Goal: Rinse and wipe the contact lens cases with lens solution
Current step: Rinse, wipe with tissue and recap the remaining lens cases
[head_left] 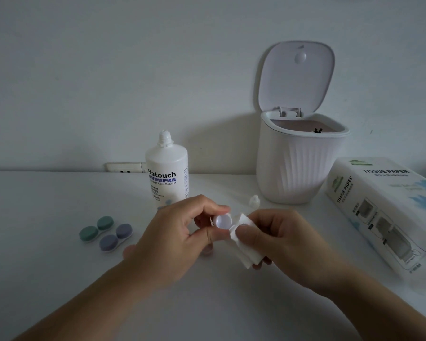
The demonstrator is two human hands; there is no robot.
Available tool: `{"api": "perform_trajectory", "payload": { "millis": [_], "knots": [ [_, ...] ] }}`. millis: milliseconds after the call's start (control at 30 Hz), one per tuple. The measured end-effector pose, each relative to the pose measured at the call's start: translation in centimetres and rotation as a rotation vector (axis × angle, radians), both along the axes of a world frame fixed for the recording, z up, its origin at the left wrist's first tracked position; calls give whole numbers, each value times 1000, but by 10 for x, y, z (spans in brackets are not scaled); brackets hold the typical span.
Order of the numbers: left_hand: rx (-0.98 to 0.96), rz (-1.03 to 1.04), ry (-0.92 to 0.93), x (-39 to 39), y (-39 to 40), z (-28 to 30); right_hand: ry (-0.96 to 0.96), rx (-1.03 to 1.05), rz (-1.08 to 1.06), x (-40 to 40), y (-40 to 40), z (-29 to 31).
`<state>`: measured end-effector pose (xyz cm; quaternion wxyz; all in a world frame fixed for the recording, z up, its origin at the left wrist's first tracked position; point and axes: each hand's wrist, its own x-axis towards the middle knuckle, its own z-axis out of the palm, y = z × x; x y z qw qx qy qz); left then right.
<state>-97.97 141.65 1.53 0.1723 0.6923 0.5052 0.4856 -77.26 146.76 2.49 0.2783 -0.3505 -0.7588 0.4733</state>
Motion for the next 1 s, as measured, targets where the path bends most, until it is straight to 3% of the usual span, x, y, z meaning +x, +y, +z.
{"api": "perform_trajectory", "payload": {
  "millis": [200, 533, 833, 1000],
  "knots": [
    [-21, -62, 36, -1, 1, 0, -136, 43, 50, 1, -1, 0],
    [123, 60, -35, 15, -9, -2, 220, -7, -26, -4, -3, -1],
    [-4, -56, 45, 0, -3, 2, -93, 39, 44, -2, -3, -4],
    [81, -14, -24, 1, -2, 7, -28, 96, -57, -3, -2, -5]
  ]
}}
